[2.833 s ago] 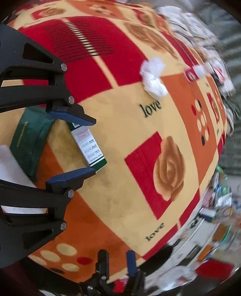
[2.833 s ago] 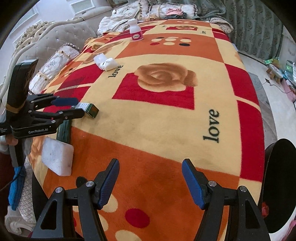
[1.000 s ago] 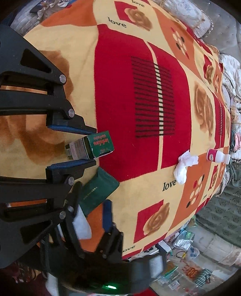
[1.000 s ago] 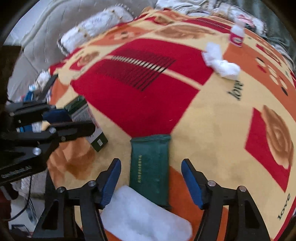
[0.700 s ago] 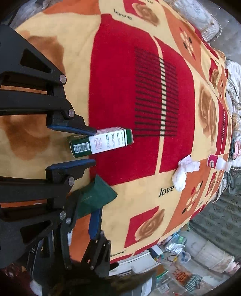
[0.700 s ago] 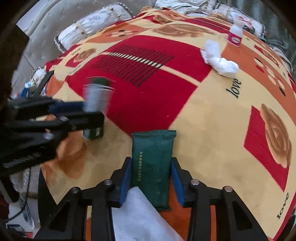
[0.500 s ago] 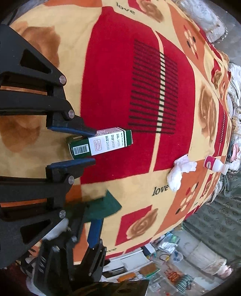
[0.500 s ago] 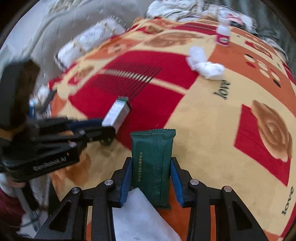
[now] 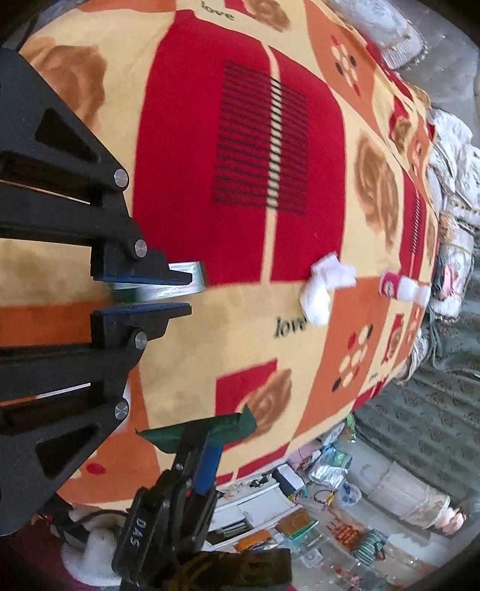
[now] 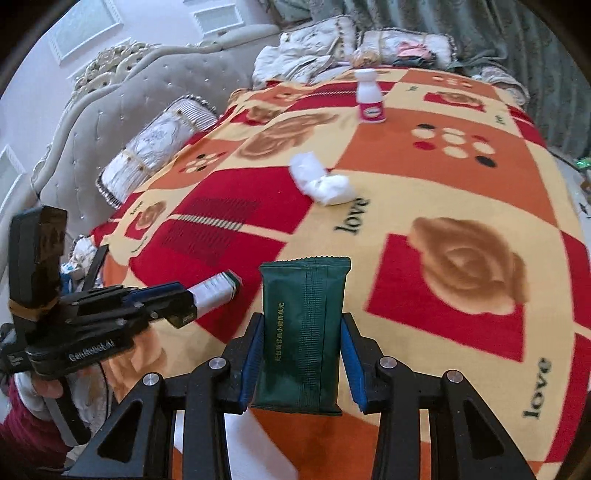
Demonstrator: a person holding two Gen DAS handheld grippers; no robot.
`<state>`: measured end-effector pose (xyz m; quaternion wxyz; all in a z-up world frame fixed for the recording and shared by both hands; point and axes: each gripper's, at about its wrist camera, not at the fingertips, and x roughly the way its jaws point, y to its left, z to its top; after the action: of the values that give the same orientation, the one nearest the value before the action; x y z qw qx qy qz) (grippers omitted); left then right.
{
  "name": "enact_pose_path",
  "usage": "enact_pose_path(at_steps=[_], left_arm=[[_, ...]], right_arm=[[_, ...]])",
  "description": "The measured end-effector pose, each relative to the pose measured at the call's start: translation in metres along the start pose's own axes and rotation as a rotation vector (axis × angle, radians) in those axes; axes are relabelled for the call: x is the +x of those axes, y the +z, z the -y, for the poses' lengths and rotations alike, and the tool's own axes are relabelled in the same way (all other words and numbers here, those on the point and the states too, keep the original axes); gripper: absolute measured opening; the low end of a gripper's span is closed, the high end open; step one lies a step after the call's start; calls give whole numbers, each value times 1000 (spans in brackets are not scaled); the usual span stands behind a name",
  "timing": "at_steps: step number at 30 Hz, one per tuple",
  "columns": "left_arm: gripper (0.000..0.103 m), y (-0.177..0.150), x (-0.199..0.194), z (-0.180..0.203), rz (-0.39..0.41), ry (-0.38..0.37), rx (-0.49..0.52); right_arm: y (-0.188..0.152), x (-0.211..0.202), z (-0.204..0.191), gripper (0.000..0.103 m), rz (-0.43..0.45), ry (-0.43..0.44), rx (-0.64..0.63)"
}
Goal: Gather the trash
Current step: 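Carry the toothpaste box and green wrapper over the black trash bin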
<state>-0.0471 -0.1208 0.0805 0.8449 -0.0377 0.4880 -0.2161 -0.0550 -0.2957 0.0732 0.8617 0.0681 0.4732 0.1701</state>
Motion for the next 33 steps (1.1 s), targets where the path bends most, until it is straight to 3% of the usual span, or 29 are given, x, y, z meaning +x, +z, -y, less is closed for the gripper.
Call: enact_pose_path(at_steps=[5,11,14,19,20,22,24,29,30,31,33], left_arm=[[7,2,14,14,-40,10,25],[13,-12,35,9,-90,91,7],[15,-16,36,10,-58,135,24],[16,-15,31,5,-53,122,-16],[19,-15,29,4,-46,121,-18],[40,-17,28,1,-46,123,-28],[44,-22,32,-1,-61,106,-45],[43,-28,48,4,-93,94,-39],[40,-28,50,5,-94,98,-39],[21,-27,49,6,-85,108,-36],[21,-24,48,9,-82,110,-27]], right_arm=[[-10,-13,26,39,4,-32,40],[-25,-28,46,39,9,-47,60],[-30,-30,51,39,8,-45,68],[-37,-29,53,39,-2,-40,69],[-38,-29,53,39,-2,-38,69],[-39,-30,52,39,-1,-34,69],[-40,-31,52,39,-1,-31,66],[-40,-27,48,39,-9,-25,61],[-41,-27,47,39,-11,-25,59],[-41,-26,47,39,-13,-26,57],[-42,-27,47,39,-13,-28,55]])
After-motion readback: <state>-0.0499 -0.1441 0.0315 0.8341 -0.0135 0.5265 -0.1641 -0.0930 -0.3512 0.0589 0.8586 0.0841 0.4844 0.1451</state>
